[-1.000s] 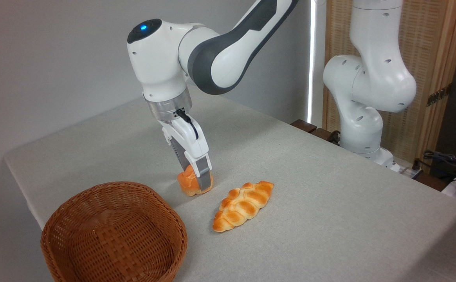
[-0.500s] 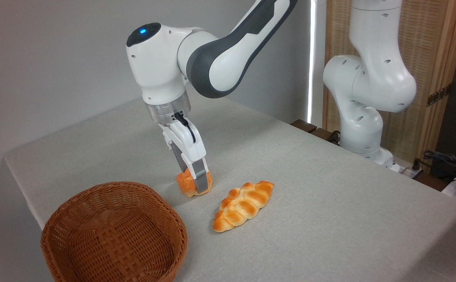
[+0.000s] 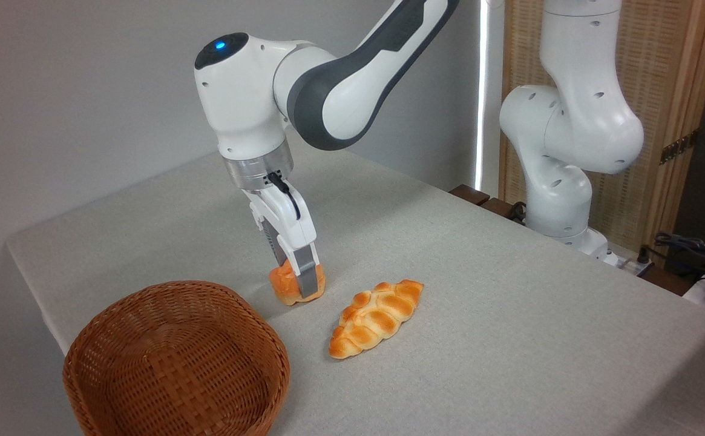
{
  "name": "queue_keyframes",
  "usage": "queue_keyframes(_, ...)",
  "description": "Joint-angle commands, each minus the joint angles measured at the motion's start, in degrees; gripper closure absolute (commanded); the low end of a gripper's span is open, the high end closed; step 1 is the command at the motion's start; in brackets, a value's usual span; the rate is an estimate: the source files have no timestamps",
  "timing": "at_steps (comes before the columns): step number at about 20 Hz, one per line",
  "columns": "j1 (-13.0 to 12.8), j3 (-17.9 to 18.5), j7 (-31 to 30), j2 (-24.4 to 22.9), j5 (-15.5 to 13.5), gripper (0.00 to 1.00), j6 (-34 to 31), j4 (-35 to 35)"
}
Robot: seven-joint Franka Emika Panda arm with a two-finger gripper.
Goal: Put bread into the basket
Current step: 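Close the gripper on the orange bun, then lift the orange bun and carry it over the wicker basket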
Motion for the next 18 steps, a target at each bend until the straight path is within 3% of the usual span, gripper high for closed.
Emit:
queue_keyframes(1, -0.2, 0.3, 0.9, 0.1, 0.6, 0.51, 0.8, 1.5)
queue_keyframes(12, 0.1, 1.1, 0.5, -0.2, -1.4, 0.49, 0.5, 5.1)
queue_keyframes(13, 0.3, 1.1, 0.6, -0.2, -2.1, 0.46, 0.5, 5.9)
queue_keyframes(14, 0.4, 1.1, 0.4, -0.2, -2.1, 0.27, 0.5, 7.0)
queue_keyframes(15, 0.5, 1.3, 0.4, -0.2, -2.4, 0.27, 0.4, 8.0)
queue_keyframes(16, 0.5, 2.6, 0.5, -0.2, -2.6, 0.33, 0.4, 8.6)
queue_keyframes(18, 0.4, 3.6, 0.6, -0.1, -5.1, 0.35, 0.8, 9.8)
